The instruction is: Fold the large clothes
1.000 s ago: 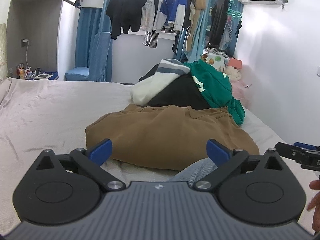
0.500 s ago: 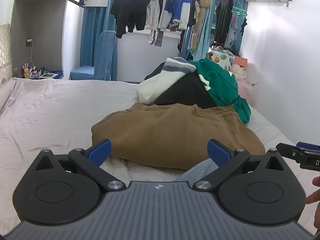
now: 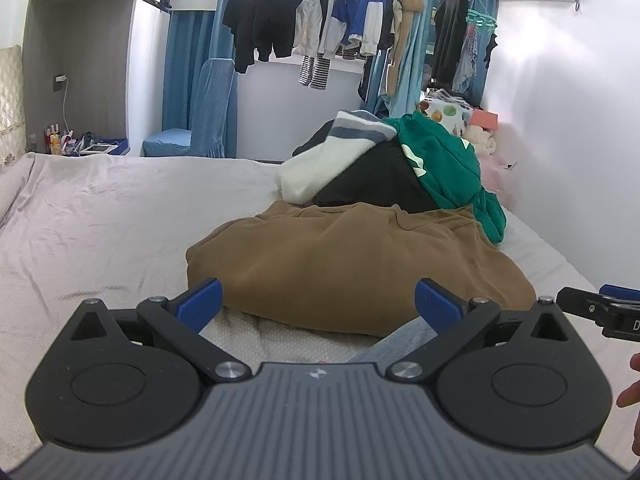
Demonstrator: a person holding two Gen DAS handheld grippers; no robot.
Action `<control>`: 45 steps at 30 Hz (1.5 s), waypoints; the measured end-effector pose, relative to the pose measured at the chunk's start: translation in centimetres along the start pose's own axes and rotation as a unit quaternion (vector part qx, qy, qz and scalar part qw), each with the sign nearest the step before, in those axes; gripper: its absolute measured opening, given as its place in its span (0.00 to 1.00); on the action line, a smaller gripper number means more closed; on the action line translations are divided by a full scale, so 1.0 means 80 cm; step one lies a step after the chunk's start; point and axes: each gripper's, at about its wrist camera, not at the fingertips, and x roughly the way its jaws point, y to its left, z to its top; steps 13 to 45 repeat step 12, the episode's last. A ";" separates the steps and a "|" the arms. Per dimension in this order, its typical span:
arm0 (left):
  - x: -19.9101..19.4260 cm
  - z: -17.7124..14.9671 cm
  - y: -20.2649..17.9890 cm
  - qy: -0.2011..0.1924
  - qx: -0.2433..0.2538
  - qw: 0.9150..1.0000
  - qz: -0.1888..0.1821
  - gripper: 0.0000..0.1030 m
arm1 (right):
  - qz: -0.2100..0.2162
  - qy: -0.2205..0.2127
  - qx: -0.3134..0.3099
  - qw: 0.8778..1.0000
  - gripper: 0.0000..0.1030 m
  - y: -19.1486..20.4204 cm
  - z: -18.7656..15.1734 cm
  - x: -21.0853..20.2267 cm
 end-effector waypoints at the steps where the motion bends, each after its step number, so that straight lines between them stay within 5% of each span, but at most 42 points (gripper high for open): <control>1: 0.000 0.000 0.000 0.000 0.001 1.000 0.000 1.00 | -0.001 0.000 -0.001 1.000 1.00 0.000 0.000 0.000; 45: -0.003 -0.002 -0.003 -0.007 0.004 1.000 0.003 1.00 | -0.002 -0.004 -0.002 1.000 1.00 0.002 0.001 -0.002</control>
